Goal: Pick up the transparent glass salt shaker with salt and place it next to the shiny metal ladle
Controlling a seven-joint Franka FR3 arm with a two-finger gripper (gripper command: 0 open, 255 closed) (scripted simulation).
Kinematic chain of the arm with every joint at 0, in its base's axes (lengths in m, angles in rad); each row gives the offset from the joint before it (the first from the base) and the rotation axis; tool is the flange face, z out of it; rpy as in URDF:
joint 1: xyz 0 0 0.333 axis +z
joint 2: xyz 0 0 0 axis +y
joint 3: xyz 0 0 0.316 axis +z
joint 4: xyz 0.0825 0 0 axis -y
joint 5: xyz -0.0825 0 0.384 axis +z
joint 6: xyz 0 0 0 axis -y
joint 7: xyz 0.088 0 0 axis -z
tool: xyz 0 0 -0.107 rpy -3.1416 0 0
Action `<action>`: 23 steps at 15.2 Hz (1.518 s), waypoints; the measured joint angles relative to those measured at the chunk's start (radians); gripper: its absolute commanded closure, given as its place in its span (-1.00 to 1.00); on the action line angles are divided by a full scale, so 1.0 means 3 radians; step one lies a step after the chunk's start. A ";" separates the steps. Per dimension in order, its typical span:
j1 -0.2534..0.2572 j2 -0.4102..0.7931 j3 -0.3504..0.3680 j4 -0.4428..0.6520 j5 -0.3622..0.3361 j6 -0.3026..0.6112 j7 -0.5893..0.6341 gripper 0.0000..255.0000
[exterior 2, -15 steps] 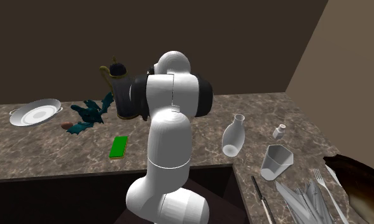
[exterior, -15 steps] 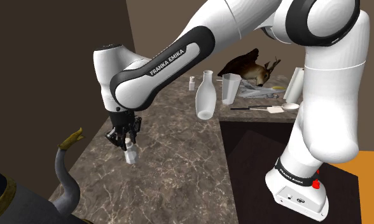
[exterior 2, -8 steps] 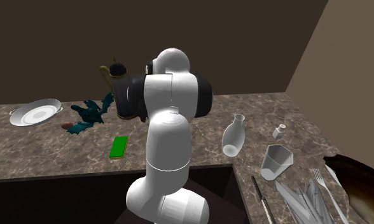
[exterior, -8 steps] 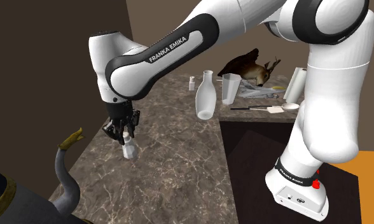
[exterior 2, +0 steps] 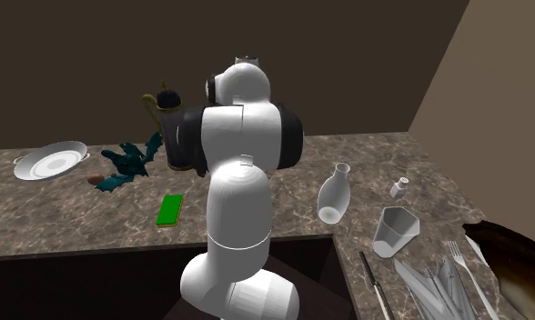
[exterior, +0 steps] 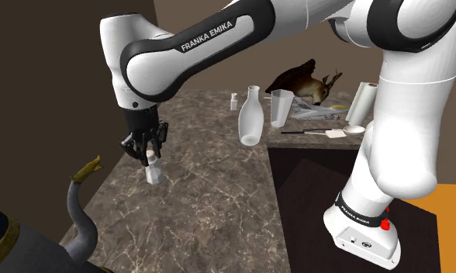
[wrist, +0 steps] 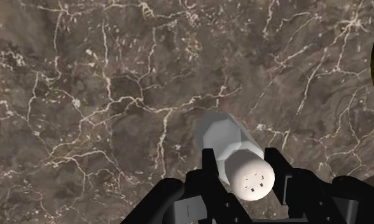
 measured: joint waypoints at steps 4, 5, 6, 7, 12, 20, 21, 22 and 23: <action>-0.0004 -0.0039 0.0004 0.0121 0.0015 -0.0159 -0.0005 1.00; -0.0005 -0.0053 0.0005 0.0155 0.0021 -0.0206 -0.0007 1.00; -0.0005 -0.0058 0.0006 0.0190 0.0022 -0.0245 -0.0007 1.00; -0.0002 -0.0072 0.0010 0.0218 0.0027 -0.0286 -0.0001 1.00; -0.0005 -0.0091 0.0010 0.0421 0.0034 -0.0506 -0.0007 1.00; 0.0002 -0.0102 0.0017 0.0745 0.0037 -0.0841 0.0005 1.00; -0.0026 -0.0169 0.0007 0.0672 0.0065 -0.0833 -0.0033 1.00; -0.0058 -0.0255 -0.0004 0.0578 0.0098 -0.0822 -0.0077 1.00; -0.0097 -0.0367 -0.0020 0.0442 0.0141 -0.0794 -0.0135 1.00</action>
